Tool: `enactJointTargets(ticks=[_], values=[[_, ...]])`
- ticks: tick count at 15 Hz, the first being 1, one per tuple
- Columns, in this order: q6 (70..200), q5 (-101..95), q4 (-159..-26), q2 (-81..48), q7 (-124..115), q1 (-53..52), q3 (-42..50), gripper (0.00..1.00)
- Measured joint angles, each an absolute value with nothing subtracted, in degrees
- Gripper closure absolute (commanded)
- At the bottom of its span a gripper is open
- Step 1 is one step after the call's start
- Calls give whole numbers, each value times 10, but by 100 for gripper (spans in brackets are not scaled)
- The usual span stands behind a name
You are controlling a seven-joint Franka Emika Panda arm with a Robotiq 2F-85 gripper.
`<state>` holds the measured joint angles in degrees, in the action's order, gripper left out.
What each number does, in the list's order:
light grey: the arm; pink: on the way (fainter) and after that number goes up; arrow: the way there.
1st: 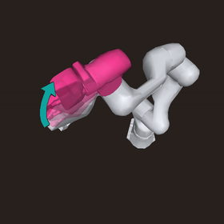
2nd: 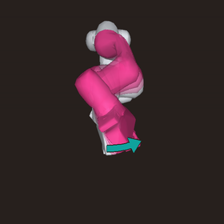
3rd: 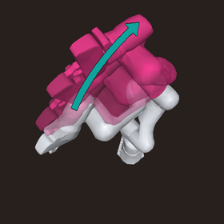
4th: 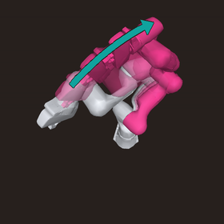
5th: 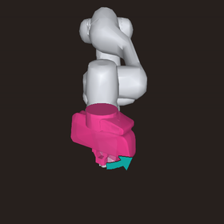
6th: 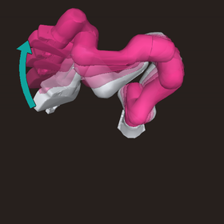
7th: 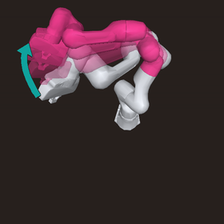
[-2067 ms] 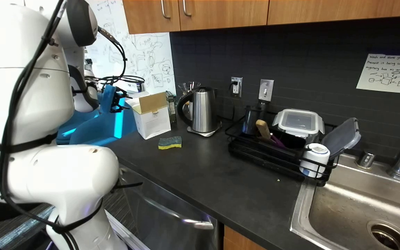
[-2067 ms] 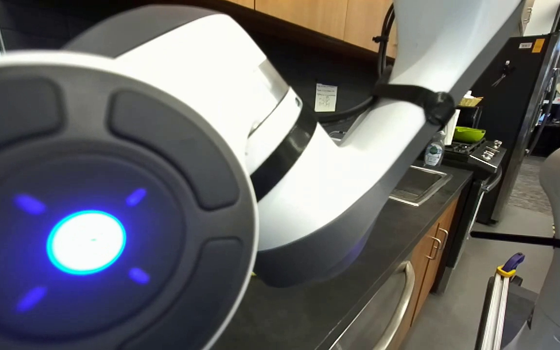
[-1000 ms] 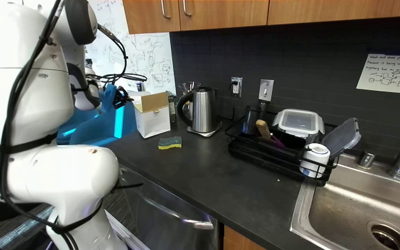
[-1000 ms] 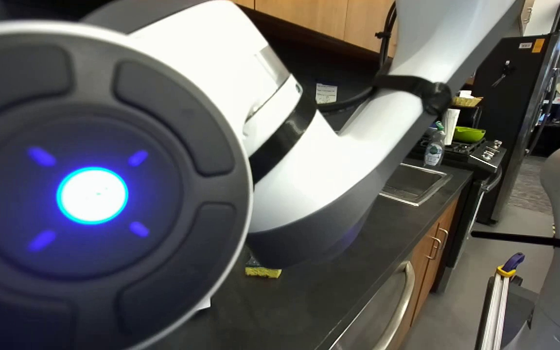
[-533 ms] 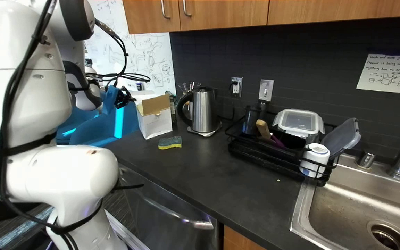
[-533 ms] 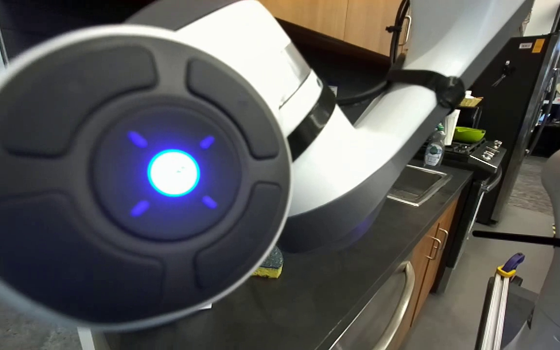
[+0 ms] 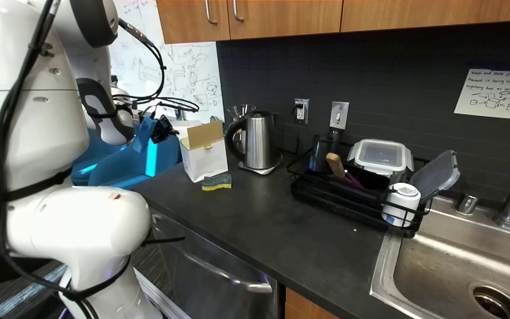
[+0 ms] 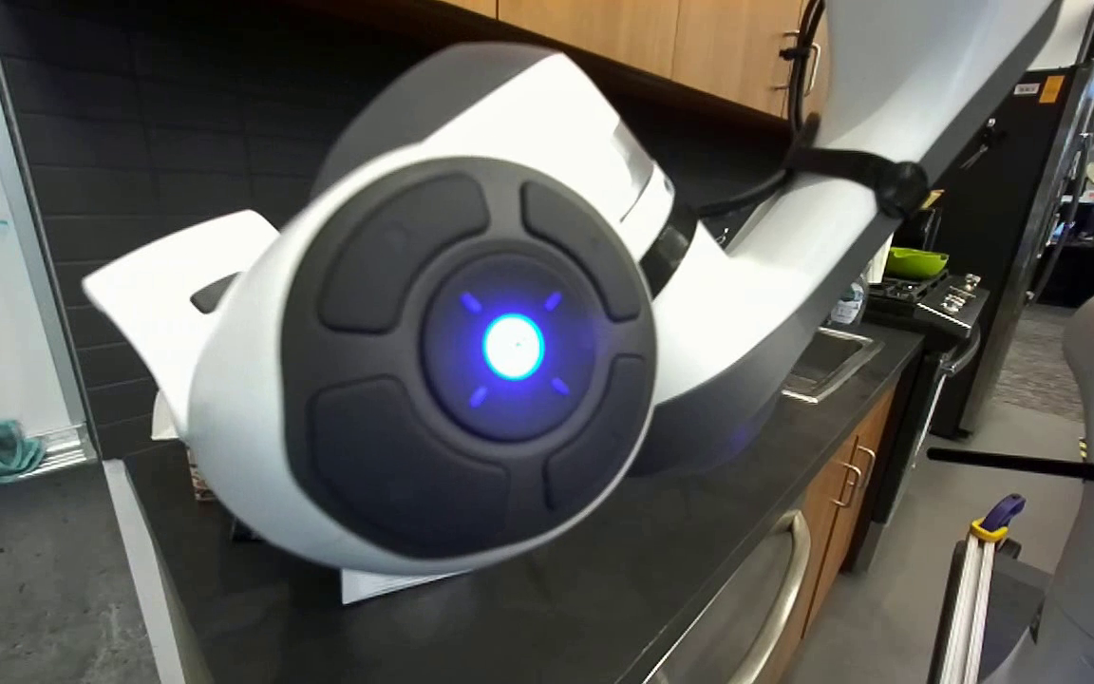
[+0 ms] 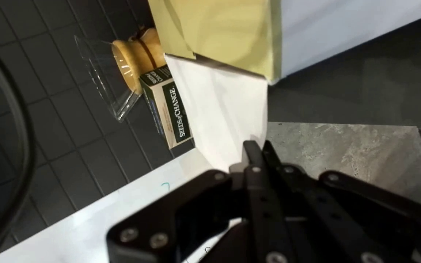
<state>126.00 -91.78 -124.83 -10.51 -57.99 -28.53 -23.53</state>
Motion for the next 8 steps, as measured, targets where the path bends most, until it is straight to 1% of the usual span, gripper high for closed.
enactJointTargets(ticks=[4,8], values=[[1275,-916,-1260,-95,-589,-274,-235,43],[1291,-908,-1267,-87,-591,-267,-236,15]])
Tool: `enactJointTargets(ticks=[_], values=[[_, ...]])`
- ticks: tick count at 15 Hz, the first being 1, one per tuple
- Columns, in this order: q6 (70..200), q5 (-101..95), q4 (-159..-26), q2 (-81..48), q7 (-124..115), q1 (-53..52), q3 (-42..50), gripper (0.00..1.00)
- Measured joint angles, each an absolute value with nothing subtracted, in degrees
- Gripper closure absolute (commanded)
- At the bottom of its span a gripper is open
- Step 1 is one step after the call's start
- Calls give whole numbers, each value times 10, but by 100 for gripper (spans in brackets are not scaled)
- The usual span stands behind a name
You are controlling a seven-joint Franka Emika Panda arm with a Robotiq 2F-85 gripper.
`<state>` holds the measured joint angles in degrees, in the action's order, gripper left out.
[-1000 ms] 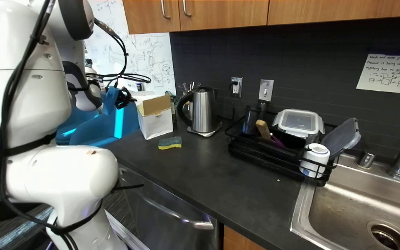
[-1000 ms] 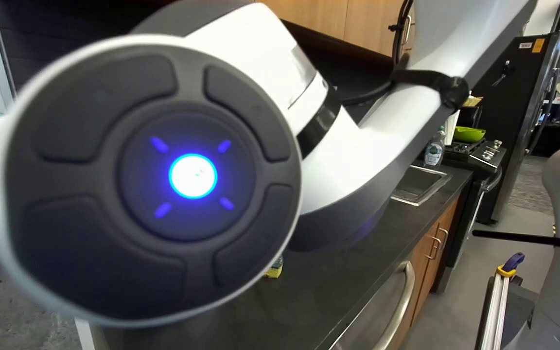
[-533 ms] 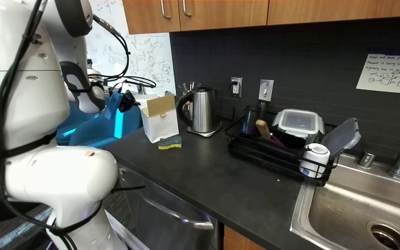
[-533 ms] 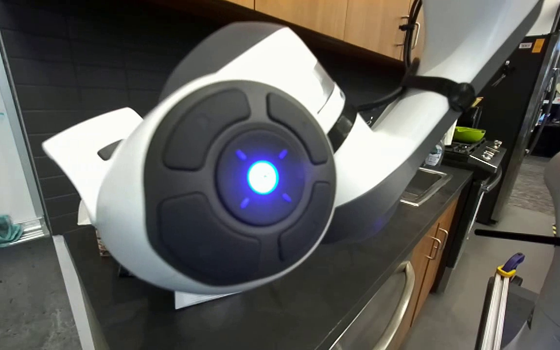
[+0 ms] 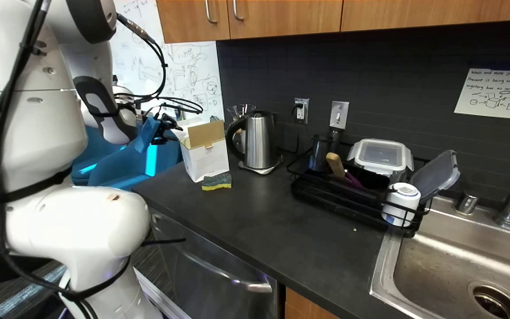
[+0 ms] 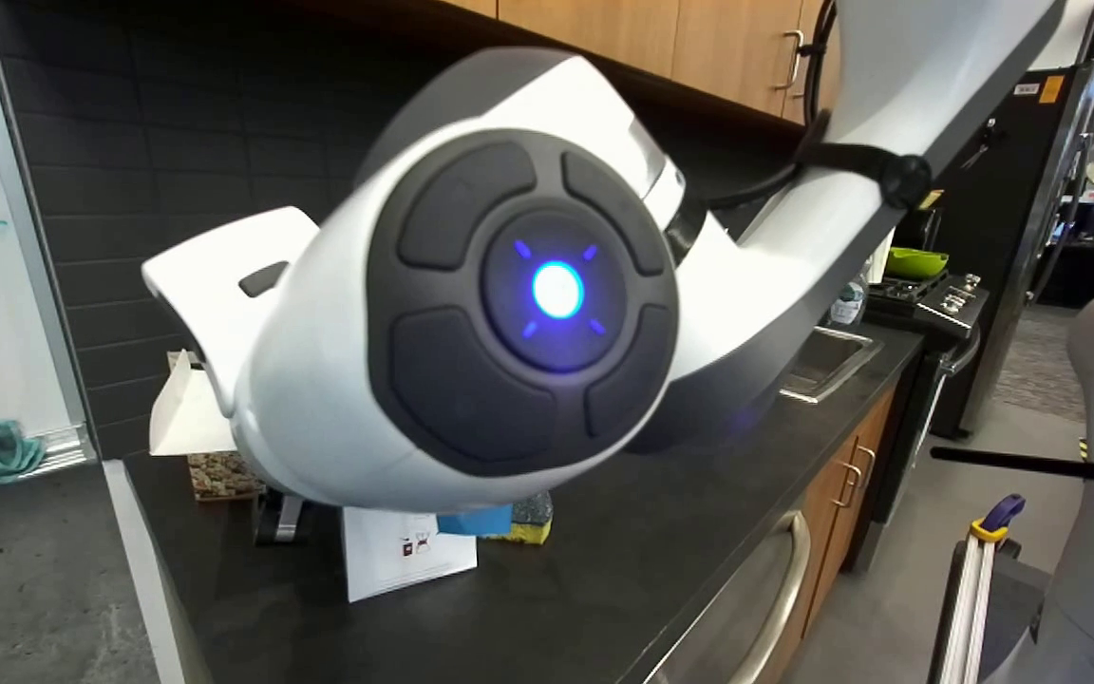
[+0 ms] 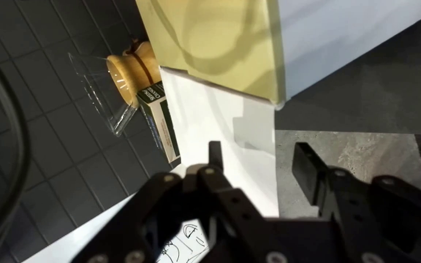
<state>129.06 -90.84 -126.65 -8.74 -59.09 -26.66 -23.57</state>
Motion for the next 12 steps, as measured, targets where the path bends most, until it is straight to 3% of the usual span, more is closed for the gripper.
enactJointTargets(ticks=[2,3,12], values=[[1295,-898,-1267,-84,-591,-267,-239,2],[1297,-894,-1267,-81,-591,-267,-241,0],[1298,-861,-1271,-57,-589,-272,-267,0]])
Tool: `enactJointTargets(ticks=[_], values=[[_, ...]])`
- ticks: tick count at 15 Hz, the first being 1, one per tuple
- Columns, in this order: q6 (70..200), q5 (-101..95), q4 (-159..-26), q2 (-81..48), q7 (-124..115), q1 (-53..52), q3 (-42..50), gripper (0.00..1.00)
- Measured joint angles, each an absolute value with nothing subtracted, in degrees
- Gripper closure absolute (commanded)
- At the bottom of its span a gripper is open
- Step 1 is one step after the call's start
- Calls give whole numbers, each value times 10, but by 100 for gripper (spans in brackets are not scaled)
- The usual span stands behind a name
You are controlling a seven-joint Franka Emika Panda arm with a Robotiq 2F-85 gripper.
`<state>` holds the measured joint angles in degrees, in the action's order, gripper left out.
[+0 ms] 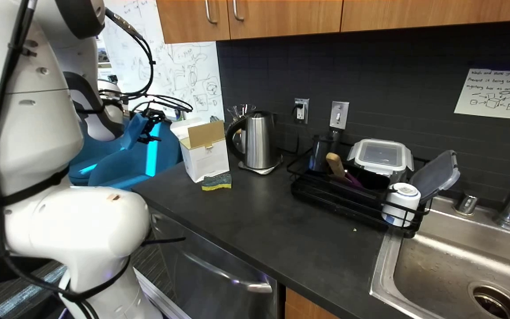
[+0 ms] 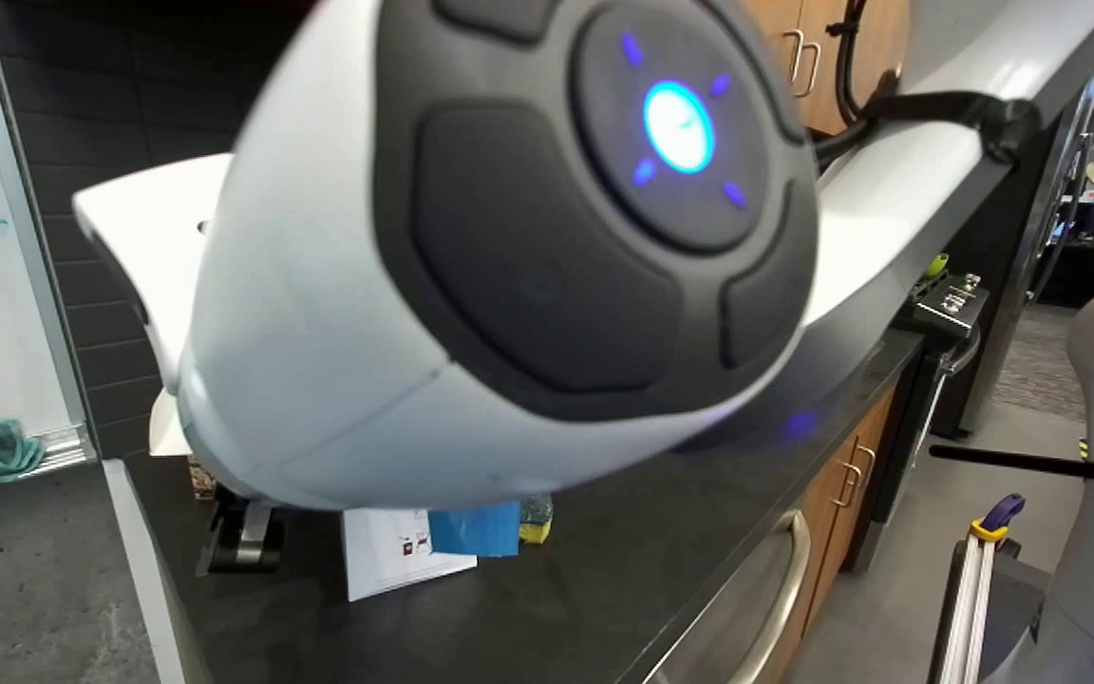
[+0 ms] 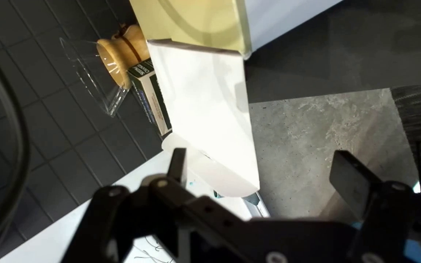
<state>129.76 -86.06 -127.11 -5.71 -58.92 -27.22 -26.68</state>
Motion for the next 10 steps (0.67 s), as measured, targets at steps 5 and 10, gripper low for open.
enactJointTargets(ticks=[5,10], values=[[1298,-836,-1279,-48,-588,-274,-269,0],[1298,-826,-1285,-42,-588,-276,-271,0]])
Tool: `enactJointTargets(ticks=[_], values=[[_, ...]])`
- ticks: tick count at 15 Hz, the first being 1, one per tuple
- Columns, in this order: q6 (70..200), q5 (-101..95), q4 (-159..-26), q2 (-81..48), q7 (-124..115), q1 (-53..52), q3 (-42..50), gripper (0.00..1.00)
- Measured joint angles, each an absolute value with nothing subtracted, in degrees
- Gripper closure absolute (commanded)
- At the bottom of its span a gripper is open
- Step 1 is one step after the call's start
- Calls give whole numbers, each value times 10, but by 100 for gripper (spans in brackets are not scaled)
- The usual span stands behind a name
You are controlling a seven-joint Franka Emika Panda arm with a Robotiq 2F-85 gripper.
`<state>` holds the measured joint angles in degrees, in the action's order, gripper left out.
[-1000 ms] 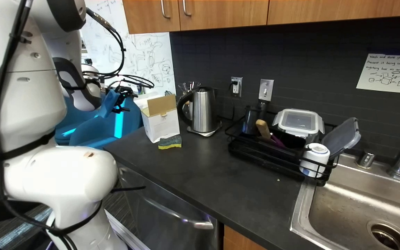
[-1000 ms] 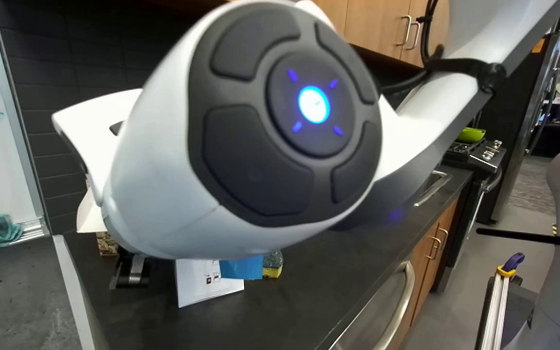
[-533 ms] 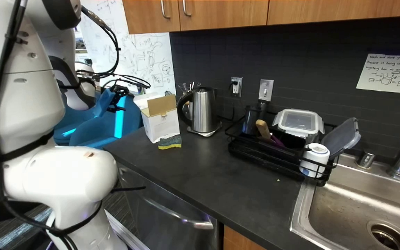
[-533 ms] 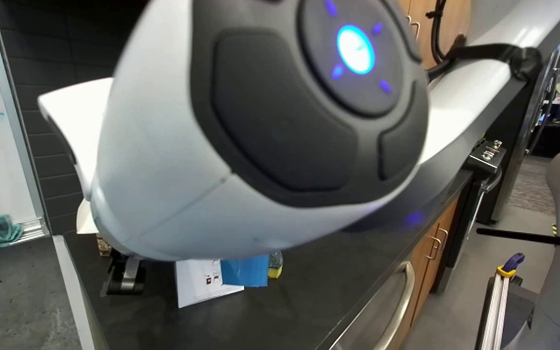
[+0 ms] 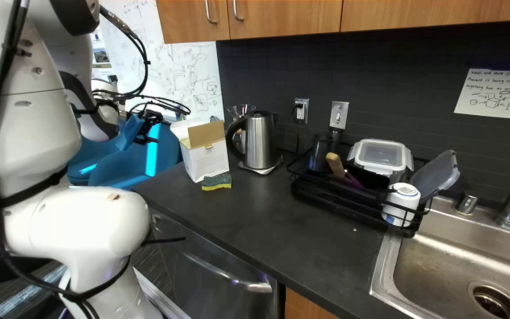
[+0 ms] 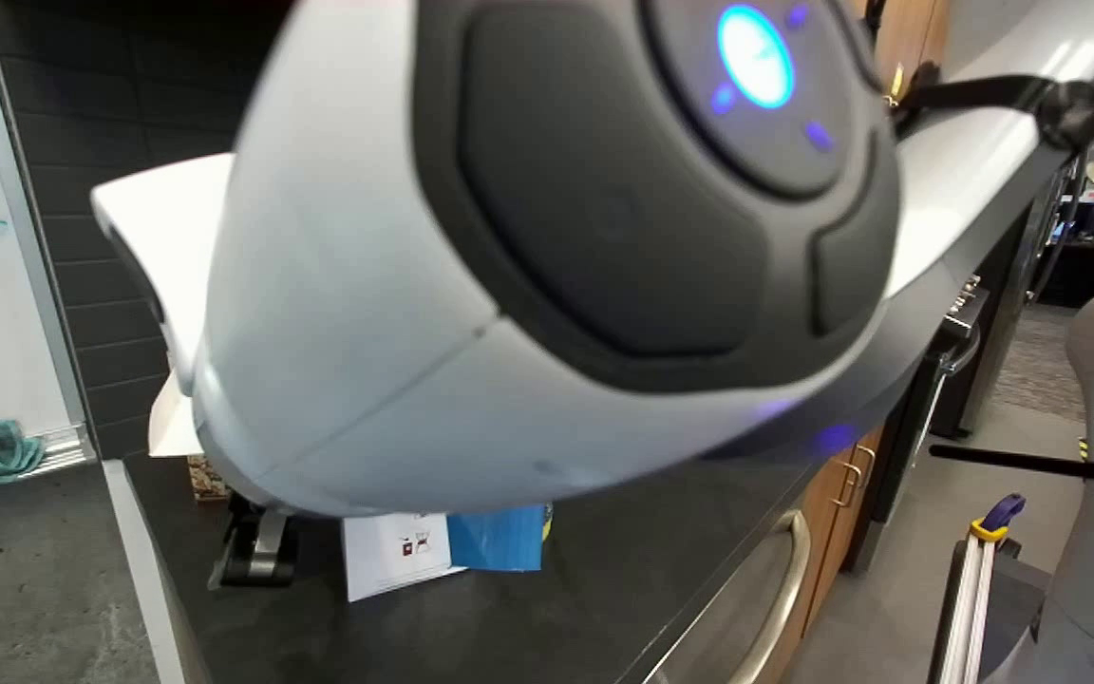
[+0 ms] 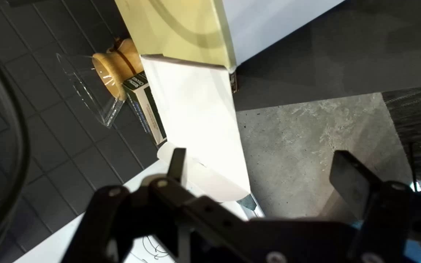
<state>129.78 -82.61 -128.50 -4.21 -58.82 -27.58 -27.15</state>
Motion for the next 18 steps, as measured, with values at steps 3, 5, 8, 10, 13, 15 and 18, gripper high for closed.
enactJointTargets(ticks=[3,5,8,10,13,15,18], values=[[1298,-826,-1285,-42,-588,-280,-275,0],[1298,-826,-1285,-42,-588,-282,-276,0],[1298,-826,-1285,-41,-588,-284,-277,0],[1297,-822,-1285,-41,-588,-284,-277,0],[1297,-818,-1285,-41,-588,-284,-277,0],[1297,-818,-1286,-41,-588,-283,-277,0],[1297,-818,-1286,-41,-588,-281,-276,0]])
